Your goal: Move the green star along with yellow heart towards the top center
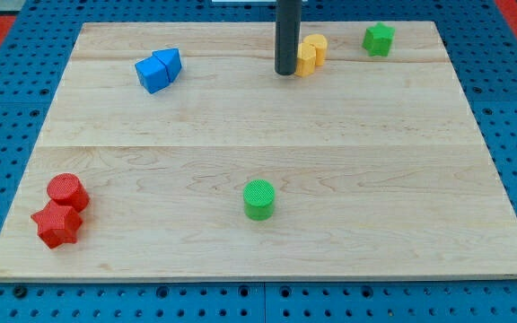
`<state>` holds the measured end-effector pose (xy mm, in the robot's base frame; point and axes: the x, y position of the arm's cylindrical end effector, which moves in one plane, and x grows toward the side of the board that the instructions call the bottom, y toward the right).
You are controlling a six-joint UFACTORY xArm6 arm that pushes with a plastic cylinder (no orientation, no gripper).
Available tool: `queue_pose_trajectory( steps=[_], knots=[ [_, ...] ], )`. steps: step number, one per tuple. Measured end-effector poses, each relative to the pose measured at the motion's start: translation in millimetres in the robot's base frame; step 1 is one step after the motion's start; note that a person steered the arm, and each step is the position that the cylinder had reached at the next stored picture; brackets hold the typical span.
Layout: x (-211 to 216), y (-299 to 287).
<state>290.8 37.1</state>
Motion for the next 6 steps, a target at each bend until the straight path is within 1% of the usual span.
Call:
queue_pose_trajectory(
  steps=[1, 2, 3, 5, 6],
  knots=[
    [-10.5, 2.8],
    [3.3, -0.2],
    [31.4, 21.1],
    [31.5, 134.2],
    [31.5, 168.0]
  ],
)
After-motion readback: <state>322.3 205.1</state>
